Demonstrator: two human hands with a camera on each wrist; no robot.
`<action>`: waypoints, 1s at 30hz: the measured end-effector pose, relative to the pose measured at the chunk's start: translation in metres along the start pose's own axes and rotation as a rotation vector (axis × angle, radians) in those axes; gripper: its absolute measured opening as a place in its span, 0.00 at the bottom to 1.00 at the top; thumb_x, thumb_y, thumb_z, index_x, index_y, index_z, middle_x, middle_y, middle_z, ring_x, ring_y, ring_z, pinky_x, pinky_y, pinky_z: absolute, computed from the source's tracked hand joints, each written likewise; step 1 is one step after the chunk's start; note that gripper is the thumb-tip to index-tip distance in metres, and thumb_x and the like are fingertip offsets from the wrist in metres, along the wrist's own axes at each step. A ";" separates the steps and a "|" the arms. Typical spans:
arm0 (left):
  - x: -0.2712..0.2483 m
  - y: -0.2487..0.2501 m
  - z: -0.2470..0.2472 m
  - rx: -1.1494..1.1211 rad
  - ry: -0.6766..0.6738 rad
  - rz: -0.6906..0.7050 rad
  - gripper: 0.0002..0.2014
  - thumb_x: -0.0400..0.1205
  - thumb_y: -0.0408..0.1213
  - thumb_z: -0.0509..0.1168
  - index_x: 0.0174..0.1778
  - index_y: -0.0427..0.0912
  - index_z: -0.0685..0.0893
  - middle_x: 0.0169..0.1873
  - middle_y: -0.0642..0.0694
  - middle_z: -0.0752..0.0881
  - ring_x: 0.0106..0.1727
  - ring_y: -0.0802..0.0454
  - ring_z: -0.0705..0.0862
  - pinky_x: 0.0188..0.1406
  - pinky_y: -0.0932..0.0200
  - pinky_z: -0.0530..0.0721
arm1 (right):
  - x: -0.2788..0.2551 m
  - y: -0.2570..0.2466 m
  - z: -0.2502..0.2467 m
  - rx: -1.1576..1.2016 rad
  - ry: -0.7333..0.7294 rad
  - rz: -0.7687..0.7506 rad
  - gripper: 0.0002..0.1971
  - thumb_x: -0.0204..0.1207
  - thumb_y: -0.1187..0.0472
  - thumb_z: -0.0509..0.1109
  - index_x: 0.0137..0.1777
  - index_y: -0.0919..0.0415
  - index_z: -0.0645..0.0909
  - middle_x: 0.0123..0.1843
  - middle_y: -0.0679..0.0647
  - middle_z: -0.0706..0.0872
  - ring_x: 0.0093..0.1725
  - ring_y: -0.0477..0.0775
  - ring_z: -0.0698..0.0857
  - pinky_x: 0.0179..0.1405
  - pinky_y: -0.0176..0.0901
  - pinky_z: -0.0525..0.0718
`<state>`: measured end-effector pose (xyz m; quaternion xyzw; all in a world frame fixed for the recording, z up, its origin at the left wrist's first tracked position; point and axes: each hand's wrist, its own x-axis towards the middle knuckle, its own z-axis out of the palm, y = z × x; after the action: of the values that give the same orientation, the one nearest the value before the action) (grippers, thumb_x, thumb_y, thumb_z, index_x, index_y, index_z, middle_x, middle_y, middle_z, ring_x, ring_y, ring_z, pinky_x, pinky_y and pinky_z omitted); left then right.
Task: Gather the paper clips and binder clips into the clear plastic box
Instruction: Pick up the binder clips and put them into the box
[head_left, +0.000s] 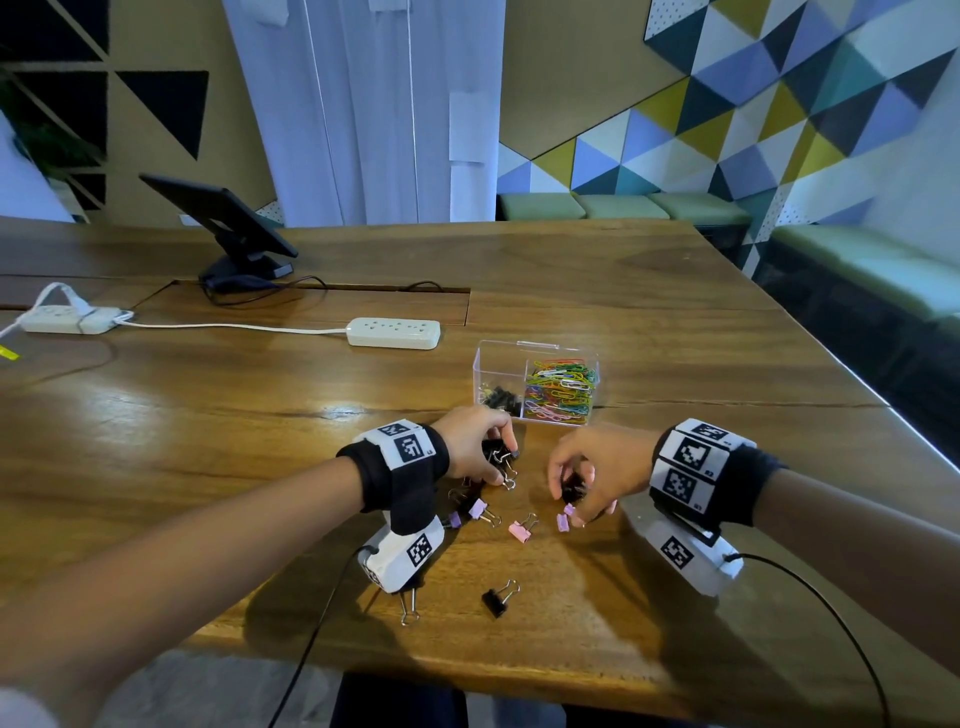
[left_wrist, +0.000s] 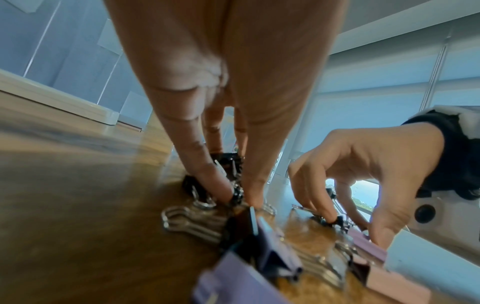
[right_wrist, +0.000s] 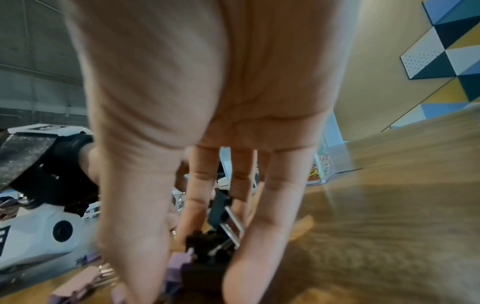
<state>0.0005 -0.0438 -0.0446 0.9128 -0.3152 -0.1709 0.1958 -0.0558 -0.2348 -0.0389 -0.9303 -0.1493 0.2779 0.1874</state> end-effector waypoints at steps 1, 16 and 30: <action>0.000 0.000 0.000 0.016 0.006 -0.001 0.16 0.71 0.37 0.77 0.54 0.47 0.83 0.59 0.48 0.82 0.59 0.50 0.81 0.48 0.62 0.75 | 0.001 0.001 0.000 0.020 0.000 -0.010 0.13 0.61 0.56 0.82 0.36 0.38 0.82 0.47 0.43 0.82 0.45 0.60 0.88 0.43 0.55 0.89; 0.002 0.000 -0.003 0.045 0.040 -0.029 0.13 0.67 0.38 0.80 0.42 0.48 0.83 0.56 0.48 0.82 0.56 0.50 0.81 0.46 0.60 0.75 | 0.006 -0.007 -0.006 0.067 0.087 -0.051 0.07 0.66 0.68 0.77 0.43 0.59 0.85 0.45 0.52 0.88 0.39 0.57 0.90 0.38 0.49 0.90; 0.007 -0.012 -0.015 -0.036 0.118 -0.047 0.08 0.68 0.32 0.78 0.41 0.40 0.88 0.41 0.48 0.83 0.43 0.54 0.78 0.44 0.62 0.77 | 0.025 -0.026 -0.071 0.346 0.685 -0.031 0.04 0.66 0.64 0.78 0.39 0.60 0.87 0.42 0.53 0.90 0.36 0.45 0.88 0.45 0.40 0.89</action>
<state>0.0182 -0.0357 -0.0386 0.9248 -0.2782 -0.1270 0.2264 0.0001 -0.2213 0.0158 -0.9214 -0.0431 -0.0309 0.3850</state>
